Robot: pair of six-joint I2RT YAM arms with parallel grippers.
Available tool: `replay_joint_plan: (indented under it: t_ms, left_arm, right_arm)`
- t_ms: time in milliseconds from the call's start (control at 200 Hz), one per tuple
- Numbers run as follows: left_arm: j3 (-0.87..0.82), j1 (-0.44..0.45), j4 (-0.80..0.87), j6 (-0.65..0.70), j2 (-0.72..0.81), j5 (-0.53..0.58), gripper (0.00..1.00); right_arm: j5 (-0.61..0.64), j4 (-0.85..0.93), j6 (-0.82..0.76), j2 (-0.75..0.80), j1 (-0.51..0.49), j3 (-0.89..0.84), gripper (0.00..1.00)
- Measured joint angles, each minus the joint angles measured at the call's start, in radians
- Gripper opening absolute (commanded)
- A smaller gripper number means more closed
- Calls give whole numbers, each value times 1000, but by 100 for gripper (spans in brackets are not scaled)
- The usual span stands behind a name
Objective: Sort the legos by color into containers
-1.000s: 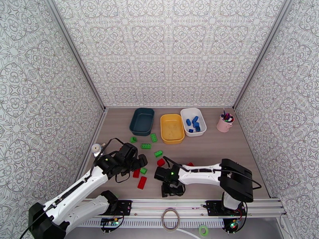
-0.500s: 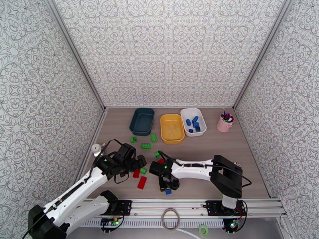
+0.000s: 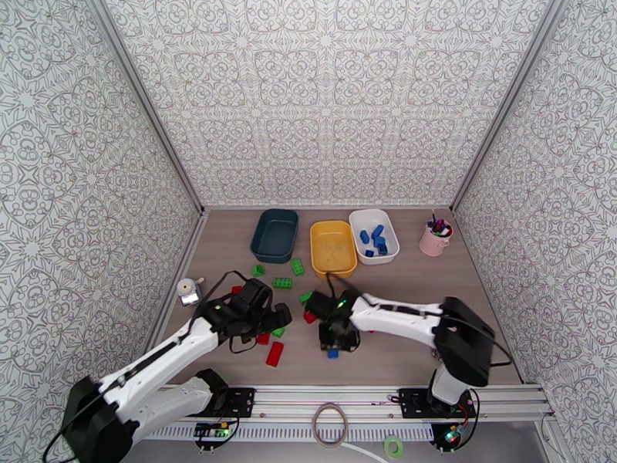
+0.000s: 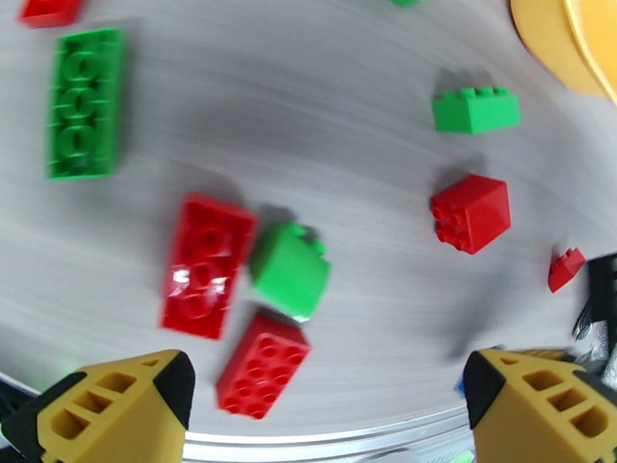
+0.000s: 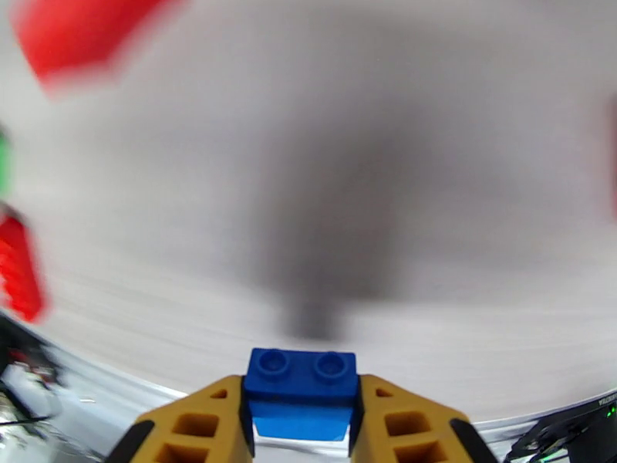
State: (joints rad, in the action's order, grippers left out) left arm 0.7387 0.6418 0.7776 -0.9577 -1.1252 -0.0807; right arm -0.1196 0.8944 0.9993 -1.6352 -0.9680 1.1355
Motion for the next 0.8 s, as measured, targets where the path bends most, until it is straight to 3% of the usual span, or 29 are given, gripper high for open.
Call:
replay_joint_plan:
  t_ms: [135, 395, 800]
  left_arm:
    - [161, 10, -52, 65, -186, -45, 99]
    - [587, -16, -181, 207, -526, -198, 97]
    - [1102, -85, -204, 299, -914, -386, 95]
  right_arm:
    - [-7, 34, -66, 75, 178, 42, 24]
    - [-55, 65, -171, 47, 481, 230, 22]
    - [-155, 37, -185, -180, 765, 495, 22]
